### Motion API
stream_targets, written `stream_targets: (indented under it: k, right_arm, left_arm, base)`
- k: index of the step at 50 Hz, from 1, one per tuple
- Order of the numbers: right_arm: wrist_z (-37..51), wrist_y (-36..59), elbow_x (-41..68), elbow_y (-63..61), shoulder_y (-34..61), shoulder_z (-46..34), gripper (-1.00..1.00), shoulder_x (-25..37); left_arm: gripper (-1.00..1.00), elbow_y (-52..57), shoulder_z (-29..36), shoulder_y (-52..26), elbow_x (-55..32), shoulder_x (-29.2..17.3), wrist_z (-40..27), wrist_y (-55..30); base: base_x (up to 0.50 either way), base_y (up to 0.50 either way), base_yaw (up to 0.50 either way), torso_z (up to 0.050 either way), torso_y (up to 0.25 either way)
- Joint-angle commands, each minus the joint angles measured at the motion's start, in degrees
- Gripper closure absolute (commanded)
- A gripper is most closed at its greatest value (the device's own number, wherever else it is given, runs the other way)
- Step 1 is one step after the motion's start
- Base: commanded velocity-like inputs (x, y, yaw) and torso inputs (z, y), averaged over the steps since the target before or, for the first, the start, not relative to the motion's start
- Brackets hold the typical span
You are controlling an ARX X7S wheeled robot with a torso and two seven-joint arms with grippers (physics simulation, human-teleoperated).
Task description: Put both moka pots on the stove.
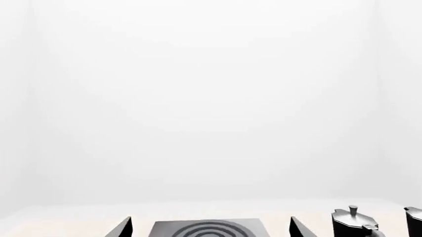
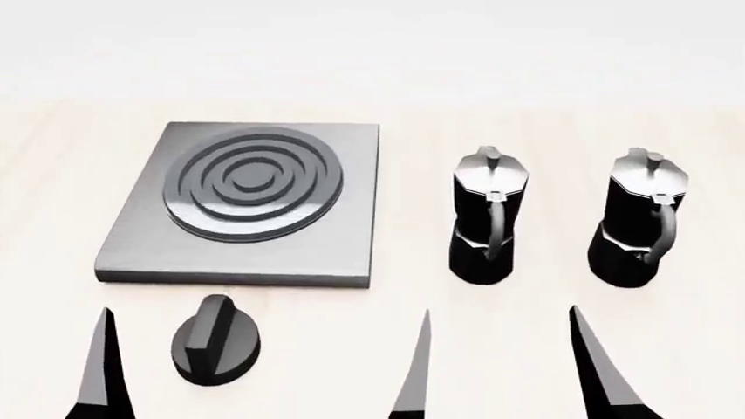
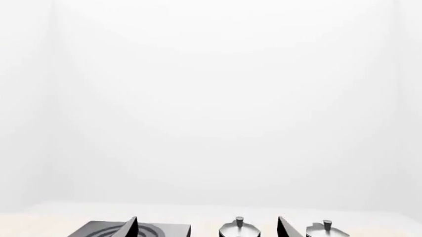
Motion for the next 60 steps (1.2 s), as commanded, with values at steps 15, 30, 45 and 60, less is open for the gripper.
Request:
stream_targets:
  k: [15,30,45,60]
  right_arm:
    - [1.0,-0.6,0.4,0.4,0.0,-0.7,-1.0,0.8]
    - [1.9,-2.0,1.9,0.9,-0.1,-0.5,-1.0,1.1]
    - [2.7,-1.9,2.2,0.8,0.0,-1.4,-1.0,2.2]
    - [3.5,-2.3,2.6,1.0,0.2,-2.0,-1.0,3.0]
  left_arm:
    - [-1.0,0.0,1.0,0.0,0.1,-0.9,-1.2,0.3]
    - [-1.0,-0.2,1.9,0.1,-0.2,-1.3,-1.5,0.8]
    - [-1.0,-0.5,2.4,0.0,-0.5,-1.9,-2.2,1.1]
    - [-1.0,-0.4,3.1,-0.2,-1.0,-2.7,-3.1,1.0]
  base:
    - [0.25,0.0,0.0,0.0,0.001]
    - [0.1,0.0,0.0,0.0,0.0]
    - [0.0,0.11,0.0,0.0,0.0]
    - [0.0,0.2,0.0,0.0,0.0]
